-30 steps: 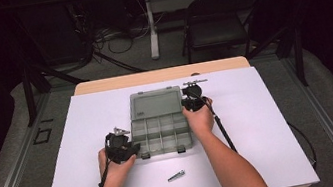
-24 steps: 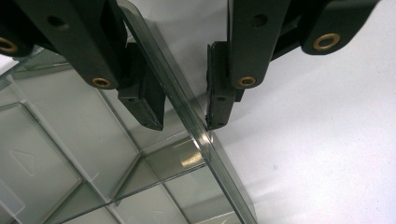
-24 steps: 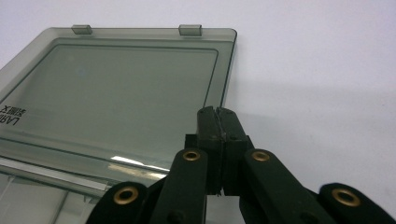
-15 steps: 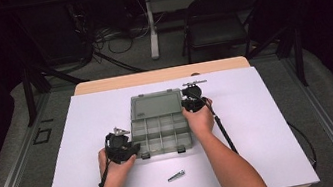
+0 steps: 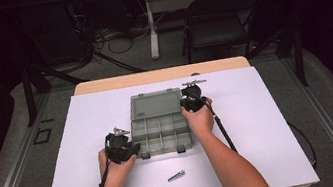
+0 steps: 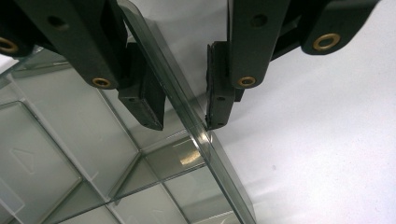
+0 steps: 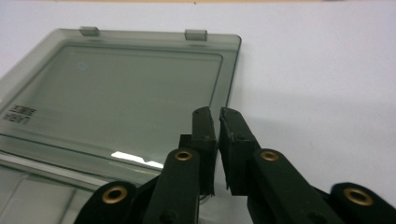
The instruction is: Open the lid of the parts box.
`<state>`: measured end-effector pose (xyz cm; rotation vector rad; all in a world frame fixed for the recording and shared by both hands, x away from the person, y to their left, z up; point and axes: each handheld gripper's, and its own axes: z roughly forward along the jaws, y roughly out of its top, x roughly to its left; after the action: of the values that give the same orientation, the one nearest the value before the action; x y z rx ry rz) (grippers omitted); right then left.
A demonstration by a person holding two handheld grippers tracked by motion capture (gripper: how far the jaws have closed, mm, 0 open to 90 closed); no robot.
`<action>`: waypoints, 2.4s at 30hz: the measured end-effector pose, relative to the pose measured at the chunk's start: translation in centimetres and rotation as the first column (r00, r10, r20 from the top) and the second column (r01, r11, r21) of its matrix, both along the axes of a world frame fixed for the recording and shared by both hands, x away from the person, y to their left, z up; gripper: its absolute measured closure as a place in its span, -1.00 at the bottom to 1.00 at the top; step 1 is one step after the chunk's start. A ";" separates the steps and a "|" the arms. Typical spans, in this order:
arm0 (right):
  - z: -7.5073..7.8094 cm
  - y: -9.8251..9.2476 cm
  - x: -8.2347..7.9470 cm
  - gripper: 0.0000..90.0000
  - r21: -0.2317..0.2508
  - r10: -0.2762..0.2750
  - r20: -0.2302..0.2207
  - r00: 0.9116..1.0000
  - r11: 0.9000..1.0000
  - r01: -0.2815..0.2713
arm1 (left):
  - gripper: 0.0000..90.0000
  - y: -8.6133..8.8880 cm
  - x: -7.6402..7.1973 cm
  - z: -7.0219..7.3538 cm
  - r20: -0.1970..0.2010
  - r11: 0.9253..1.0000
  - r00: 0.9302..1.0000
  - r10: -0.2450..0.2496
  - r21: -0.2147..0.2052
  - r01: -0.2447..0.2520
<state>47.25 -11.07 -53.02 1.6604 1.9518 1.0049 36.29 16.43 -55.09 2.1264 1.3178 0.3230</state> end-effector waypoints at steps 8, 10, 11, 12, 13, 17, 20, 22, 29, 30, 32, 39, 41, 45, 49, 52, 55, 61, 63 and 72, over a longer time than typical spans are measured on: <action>1.7 -0.1 -1.2 0.66 -0.010 0.026 0.041 0.999 1.000 -0.026 | 0.50 -0.1 -0.2 -0.1 0.010 1.000 1.000 0.019 -0.011 -0.018; 2.3 -0.3 -1.8 0.61 -0.002 0.036 0.058 0.998 0.999 -0.036 | 0.50 -0.1 -0.2 -0.1 0.012 1.000 1.000 0.018 -0.011 -0.018; 2.6 -0.3 -2.1 0.58 0.009 0.042 0.065 0.997 0.999 -0.042 | 0.50 -0.1 -0.2 -0.1 0.011 1.000 1.000 0.019 -0.011 -0.019; 2.9 -0.4 -2.4 0.55 0.009 0.052 0.076 0.996 0.999 -0.053 | 0.50 -0.1 -0.2 -0.1 0.012 1.000 1.000 0.020 -0.012 -0.020; 3.3 -0.4 -2.9 0.53 0.008 0.057 0.083 0.995 0.998 -0.058 | 0.50 -0.1 -0.2 -0.2 0.017 1.000 1.000 0.022 -0.013 -0.022; 4.2 -0.4 -4.1 0.46 0.003 0.082 0.103 0.991 0.997 -0.083 | 0.45 0.1 -0.1 -0.1 0.007 0.999 1.000 0.014 -0.033 -0.014; 4.7 -0.4 -5.0 0.39 -0.002 0.113 0.124 0.986 0.994 -0.113 | 0.32 0.4 -0.1 0.0 0.006 0.999 1.000 0.003 -0.053 -0.003; 5.0 -0.6 -6.0 0.32 -0.014 0.138 0.145 0.980 0.990 -0.138 | 0.21 0.6 -0.2 0.3 0.010 0.997 1.000 0.005 -0.075 -0.004; 5.0 -0.9 -8.4 0.18 -0.012 0.197 0.174 0.965 0.980 -0.198 | 0.00 1.1 -0.7 1.3 0.037 0.996 0.999 0.004 -0.094 -0.001; 5.0 -0.9 -8.4 0.18 -0.012 0.197 0.174 0.965 0.980 -0.198 | 0.00 1.1 -0.9 1.5 0.043 0.995 0.999 0.006 -0.102 -0.002; 4.9 -1.0 -9.2 0.14 -0.020 0.219 0.184 0.958 0.976 -0.219 | -0.02 1.1 -1.2 2.0 0.061 0.994 0.998 -0.001 -0.110 0.007; 4.4 -1.7 -11.4 0.04 -0.041 0.266 0.242 0.933 0.964 -0.264 | -0.05 0.9 -2.5 3.5 0.125 0.986 0.988 -0.087 -0.130 0.103; 4.3 -2.0 -12.0 0.00 -0.062 0.290 0.235 0.928 0.957 -0.283 | -0.06 0.8 -2.8 3.8 0.119 0.982 0.988 -0.102 -0.148 0.119; 4.4 -2.6 -13.3 -0.09 -0.105 0.315 0.272 0.909 0.949 -0.297 | -0.10 0.5 -3.5 4.5 0.121 0.976 0.985 -0.126 -0.160 0.145; 4.6 -3.2 -14.5 -0.26 -0.116 0.314 0.274 0.909 0.949 -0.293 | -0.20 0.2 -4.2 5.1 0.104 0.973 0.985 -0.139 -0.169 0.156; 4.9 -3.7 -15.1 -0.41 -0.110 0.322 0.265 0.909 0.947 -0.303 | -0.24 0.1 -4.6 5.3 0.114 0.961 0.979 -0.170 -0.200 0.190; 5.2 -4.1 -15.8 -0.52 -0.087 0.338 0.278 0.899 0.941 -0.327 | -0.28 -0.1 -4.8 5.5 0.101 0.951 0.976 -0.193 -0.225 0.212; 5.0 -4.3 -16.6 -0.63 -0.098 0.356 0.306 0.883 0.934 -0.343 | -0.56 -0.5 -5.0 6.3 0.106 0.930 0.968 -0.227 -0.272 0.247; 4.9 -4.5 -16.7 -0.65 -0.098 0.371 0.294 0.881 0.928 -0.358 | -0.61 -0.6 -5.2 6.3 0.098 0.921 0.965 -0.243 -0.290 0.261; 4.8 -5.1 -17.3 -0.68 -0.093 0.392 0.290 0.873 0.919 -0.382 | -0.64 -2.6 -5.8 5.9 0.079 0.909 0.941 -0.330 -0.242 0.339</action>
<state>29.91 -16.22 -48.19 1.0322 2.1109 1.2772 30.51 13.84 -49.16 2.0678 0.8949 0.0454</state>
